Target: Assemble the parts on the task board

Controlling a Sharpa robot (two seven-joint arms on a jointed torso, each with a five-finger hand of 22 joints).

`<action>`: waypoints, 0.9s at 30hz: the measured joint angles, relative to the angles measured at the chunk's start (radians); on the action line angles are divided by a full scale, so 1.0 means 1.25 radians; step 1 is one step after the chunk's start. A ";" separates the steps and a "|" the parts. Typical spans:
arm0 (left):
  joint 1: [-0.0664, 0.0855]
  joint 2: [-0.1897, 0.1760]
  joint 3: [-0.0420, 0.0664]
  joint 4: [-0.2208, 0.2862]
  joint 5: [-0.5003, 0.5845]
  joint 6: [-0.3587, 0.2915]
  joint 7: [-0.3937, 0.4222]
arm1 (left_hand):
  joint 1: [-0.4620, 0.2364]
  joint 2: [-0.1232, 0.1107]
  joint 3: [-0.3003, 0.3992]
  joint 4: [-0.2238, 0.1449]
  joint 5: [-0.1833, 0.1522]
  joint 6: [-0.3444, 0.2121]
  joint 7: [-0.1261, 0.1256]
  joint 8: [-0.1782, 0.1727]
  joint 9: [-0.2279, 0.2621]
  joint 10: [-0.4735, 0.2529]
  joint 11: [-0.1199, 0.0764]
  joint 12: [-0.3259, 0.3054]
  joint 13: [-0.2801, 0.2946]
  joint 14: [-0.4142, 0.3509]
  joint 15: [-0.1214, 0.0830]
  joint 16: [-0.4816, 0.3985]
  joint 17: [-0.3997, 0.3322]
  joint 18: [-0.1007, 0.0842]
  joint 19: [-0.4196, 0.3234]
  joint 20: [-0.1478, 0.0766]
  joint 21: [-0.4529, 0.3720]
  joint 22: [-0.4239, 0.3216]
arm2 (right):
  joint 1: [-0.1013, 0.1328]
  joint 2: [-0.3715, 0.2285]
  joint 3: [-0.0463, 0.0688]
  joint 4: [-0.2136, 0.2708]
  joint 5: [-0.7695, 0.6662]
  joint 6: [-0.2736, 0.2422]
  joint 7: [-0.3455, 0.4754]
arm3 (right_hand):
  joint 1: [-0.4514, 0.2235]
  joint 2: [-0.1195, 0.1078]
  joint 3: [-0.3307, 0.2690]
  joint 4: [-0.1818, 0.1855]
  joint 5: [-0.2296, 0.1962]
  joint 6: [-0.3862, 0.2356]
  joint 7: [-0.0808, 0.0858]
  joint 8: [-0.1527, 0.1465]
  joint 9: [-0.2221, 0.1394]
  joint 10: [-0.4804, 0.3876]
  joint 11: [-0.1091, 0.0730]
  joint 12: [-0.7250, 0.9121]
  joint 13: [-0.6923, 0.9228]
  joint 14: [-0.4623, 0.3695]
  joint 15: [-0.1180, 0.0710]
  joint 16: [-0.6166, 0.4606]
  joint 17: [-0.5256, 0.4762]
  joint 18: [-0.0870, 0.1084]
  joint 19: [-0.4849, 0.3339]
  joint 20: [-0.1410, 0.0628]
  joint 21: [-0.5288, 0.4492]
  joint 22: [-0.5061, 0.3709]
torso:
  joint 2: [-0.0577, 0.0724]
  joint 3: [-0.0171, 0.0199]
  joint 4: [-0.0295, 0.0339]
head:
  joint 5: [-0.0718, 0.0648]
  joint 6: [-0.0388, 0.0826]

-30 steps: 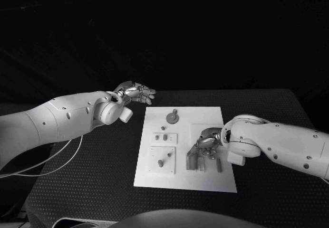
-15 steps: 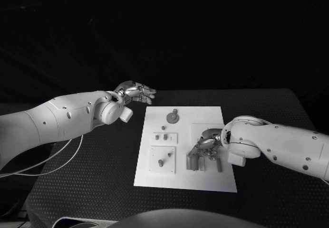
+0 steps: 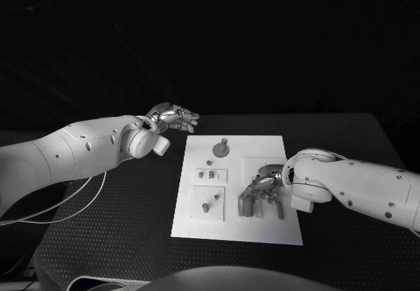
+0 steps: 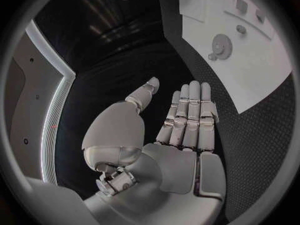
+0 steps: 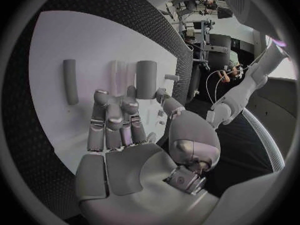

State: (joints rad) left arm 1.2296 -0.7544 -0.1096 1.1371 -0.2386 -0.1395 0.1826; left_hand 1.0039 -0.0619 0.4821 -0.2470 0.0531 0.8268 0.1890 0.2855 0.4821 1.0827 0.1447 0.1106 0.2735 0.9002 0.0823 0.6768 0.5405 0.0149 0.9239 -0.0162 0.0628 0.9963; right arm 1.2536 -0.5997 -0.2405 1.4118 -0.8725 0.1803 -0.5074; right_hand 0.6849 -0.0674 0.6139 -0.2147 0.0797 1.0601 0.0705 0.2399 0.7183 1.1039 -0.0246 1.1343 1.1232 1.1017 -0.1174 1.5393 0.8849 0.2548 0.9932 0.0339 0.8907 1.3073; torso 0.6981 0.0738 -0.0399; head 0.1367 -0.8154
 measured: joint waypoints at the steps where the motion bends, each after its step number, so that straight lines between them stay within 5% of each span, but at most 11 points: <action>1: 0.000 0.000 0.000 0.000 0.000 0.000 0.000 | 0.000 0.000 0.000 0.000 0.000 0.000 0.000 0.000 0.000 0.000 0.000 0.000 0.000 0.000 0.000 0.000 0.000 0.000 0.000 0.000 0.000 0.000 | 0.000 0.000 0.000 0.000 -0.001 0.000 0.000 | -0.004 -0.004 0.001 0.004 0.001 0.000 0.000 0.000 0.000 -0.002 0.001 0.000 0.000 0.000 0.000 0.000 0.000 0.000 0.000 0.000 0.000 0.000 | 0.000 0.0000 0.0000 | 0.000 0.000; 27: 0.000 0.000 0.000 -0.001 0.000 0.001 -0.005 | 0.000 0.000 0.000 0.000 0.000 0.000 0.000 0.000 0.000 -0.003 0.003 0.000 0.000 0.000 0.000 -0.003 0.001 0.000 0.000 0.000 0.000 -0.001 | -0.002 0.003 -0.001 0.003 -0.033 -0.003 -0.001 | -0.014 -0.089 0.030 0.057 0.004 -0.020 0.020 -0.011 -0.003 -0.026 0.008 0.000 0.002 -0.023 0.003 0.000 -0.001 0.001 -0.012 0.006 0.000 0.000 | 0.000 0.0000 -0.0005 | 0.001 -0.002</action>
State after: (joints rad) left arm 1.2296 -0.7546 -0.1098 1.1364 -0.2389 -0.1387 0.1769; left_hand 1.0039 -0.0619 0.4820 -0.2470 0.0531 0.8268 0.1890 0.2855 0.4821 1.0791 0.1483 0.1106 0.2737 0.9002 0.0823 0.6728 0.5422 0.0149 0.9239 -0.0162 0.0628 0.9956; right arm 1.2505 -0.5965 -0.2415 1.4153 -0.9133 0.1770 -0.5084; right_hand 0.6673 -0.1783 0.6519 -0.1432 0.0852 1.0352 0.0954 0.2261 0.7139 1.0719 -0.0141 1.1342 1.1261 1.0730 -0.1140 1.5392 0.8838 0.2557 0.9788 0.0410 0.8907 1.3073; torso 0.6981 0.0738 -0.0406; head 0.1376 -0.8173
